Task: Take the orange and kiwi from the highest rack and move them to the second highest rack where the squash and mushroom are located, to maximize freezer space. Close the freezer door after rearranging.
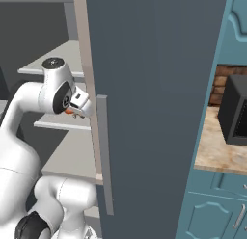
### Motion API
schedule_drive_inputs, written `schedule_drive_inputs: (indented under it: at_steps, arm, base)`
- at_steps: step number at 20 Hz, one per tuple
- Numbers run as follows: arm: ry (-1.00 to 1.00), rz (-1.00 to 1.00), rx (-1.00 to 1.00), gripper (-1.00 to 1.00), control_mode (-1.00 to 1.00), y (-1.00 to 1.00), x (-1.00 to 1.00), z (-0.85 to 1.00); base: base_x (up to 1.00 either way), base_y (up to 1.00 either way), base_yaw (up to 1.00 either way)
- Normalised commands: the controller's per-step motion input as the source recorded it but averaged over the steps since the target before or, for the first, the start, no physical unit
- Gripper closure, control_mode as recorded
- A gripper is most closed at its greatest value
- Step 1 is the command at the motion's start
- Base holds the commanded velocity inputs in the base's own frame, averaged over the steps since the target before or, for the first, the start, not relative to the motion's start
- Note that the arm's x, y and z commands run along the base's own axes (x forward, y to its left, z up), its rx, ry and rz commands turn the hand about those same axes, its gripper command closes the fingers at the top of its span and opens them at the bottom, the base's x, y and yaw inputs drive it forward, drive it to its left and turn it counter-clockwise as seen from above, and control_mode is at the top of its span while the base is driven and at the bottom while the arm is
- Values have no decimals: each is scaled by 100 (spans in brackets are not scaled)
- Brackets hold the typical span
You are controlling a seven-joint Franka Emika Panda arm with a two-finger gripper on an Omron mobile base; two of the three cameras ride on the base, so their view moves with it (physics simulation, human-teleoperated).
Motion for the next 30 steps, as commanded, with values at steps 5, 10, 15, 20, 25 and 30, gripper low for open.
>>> schedule_drive_inputs:
  at_steps: [5, 10, 15, 20, 25, 30]
  arm:
    - [0, 0, 0, -100, 100, 0, 0, 0]
    - [0, 0, 0, -100, 100, 0, 0, 0]
    - [-6, 0, -2, -100, -100, 8, -15, 10]
    - [-20, 0, -21, -100, -100, 90, -74, 49]
    - [-13, 0, -17, -100, -100, 89, -92, 48]
    - [-24, -1, -13, -100, -100, 85, -81, 60]
  base:
    - [-72, 0, 0]
    - [-95, 0, 0]
    - [-11, 0, 0]
    - [0, 0, 0]
    - [0, 0, 0]
    - [0, 0, 0]
